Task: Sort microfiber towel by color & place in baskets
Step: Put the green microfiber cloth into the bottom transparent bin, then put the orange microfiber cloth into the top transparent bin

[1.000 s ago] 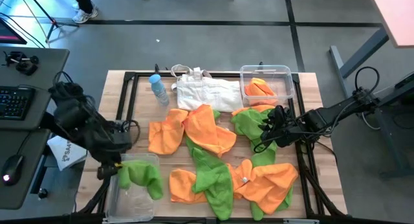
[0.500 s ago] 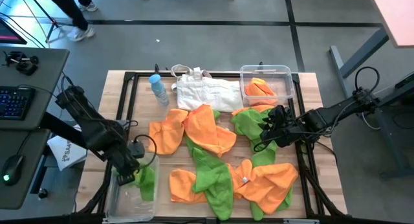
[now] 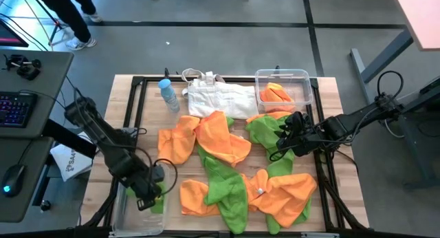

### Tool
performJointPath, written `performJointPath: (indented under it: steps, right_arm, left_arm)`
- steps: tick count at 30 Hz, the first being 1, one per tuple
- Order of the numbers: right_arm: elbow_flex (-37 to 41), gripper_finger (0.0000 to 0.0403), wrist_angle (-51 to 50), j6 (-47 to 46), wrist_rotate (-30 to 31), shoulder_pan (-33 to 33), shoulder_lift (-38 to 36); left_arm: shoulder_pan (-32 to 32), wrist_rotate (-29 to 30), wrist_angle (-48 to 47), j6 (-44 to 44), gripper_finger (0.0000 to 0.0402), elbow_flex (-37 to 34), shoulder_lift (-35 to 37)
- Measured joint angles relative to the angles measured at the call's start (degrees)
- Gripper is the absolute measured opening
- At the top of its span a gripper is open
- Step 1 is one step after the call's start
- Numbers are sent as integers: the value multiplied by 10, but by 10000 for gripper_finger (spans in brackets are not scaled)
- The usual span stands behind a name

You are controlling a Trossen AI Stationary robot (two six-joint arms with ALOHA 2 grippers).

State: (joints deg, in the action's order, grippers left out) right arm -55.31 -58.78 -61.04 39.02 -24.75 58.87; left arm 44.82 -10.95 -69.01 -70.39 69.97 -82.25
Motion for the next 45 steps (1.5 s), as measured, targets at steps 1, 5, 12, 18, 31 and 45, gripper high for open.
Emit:
performJointPath:
  steps: [1, 5, 12, 18, 31, 45]
  right_arm:
    - [0, 149, 0, 0, 0, 0, 0]
    - [0, 149, 0, 0, 0, 0, 0]
    - [0, 149, 0, 0, 0, 0, 0]
    - [0, 149, 0, 0, -1, 0, 0]
    - [0, 149, 6, 0, -51, 0, 0]
    - [0, 149, 178, 105, -32, 1, 17]
  left_arm:
    - [0, -6, 0, -1, 41, 0, -4]
    - [4, -7, 0, -7, 77, 0, -15]
    - [1, -60, -5, -20, 122, 4, -1]
    - [1, -44, -8, -73, 121, 22, 46]
    - [1, 229, -13, -101, 115, 26, 192]
    - [-126, 379, -6, 92, 114, -1, 211]
